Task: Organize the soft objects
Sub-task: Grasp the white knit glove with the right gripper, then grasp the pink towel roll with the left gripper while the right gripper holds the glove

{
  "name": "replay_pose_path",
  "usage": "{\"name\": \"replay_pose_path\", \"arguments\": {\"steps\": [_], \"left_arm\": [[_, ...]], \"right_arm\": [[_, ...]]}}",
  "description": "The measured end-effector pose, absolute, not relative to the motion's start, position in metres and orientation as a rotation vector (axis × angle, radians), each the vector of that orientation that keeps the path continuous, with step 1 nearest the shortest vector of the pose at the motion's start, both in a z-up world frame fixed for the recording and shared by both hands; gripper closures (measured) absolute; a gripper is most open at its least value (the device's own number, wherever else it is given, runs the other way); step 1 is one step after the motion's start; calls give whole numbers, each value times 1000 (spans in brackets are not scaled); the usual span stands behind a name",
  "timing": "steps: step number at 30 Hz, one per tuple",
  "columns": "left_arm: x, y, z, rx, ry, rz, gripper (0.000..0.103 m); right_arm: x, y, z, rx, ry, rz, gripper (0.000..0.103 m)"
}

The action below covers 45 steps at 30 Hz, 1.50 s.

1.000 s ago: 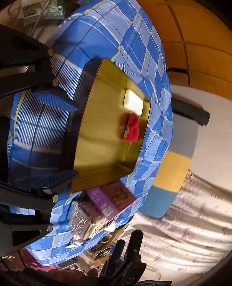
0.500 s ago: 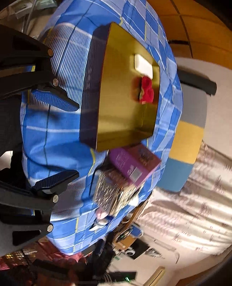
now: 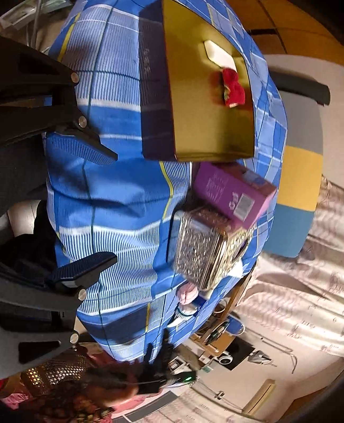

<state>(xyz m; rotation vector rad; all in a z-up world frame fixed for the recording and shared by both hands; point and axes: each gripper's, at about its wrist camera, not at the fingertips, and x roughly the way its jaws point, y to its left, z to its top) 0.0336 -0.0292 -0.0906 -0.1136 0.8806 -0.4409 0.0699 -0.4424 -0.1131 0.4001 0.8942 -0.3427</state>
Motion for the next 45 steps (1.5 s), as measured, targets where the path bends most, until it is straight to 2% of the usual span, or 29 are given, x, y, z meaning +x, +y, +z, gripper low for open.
{"name": "replay_pose_path", "arguments": {"steps": [4,10,17,19,21,24,30,37,42,45], "left_arm": [[38,-42,-87,-111,901,-452,34],[40,-62,-84,-72,922,-471,34],[43,-81,-84,-37,941,-496,34],[45,-89,-84,-28,947,-506,34],[48,-96,-83,-20,951,-514,34],[50,-111,-81,-6,950,-539,34],[55,-152,-71,45,925,-614,34],[75,-216,-63,75,946,-681,34],[111,-265,-61,65,978,-664,33],[142,-291,-64,31,1023,-627,33]], "right_arm": [[101,-464,-104,406,831,-354,2],[158,-472,-114,335,851,-361,1],[174,-483,-138,394,853,-329,2],[175,-484,-142,395,853,-325,7],[171,-483,-142,372,825,-312,21],[166,-480,-138,353,816,-259,35],[150,-478,-129,309,862,-162,50],[123,-489,-126,295,924,-136,50],[117,-508,-133,489,943,-131,50],[117,-511,-133,504,957,-134,50]]}}
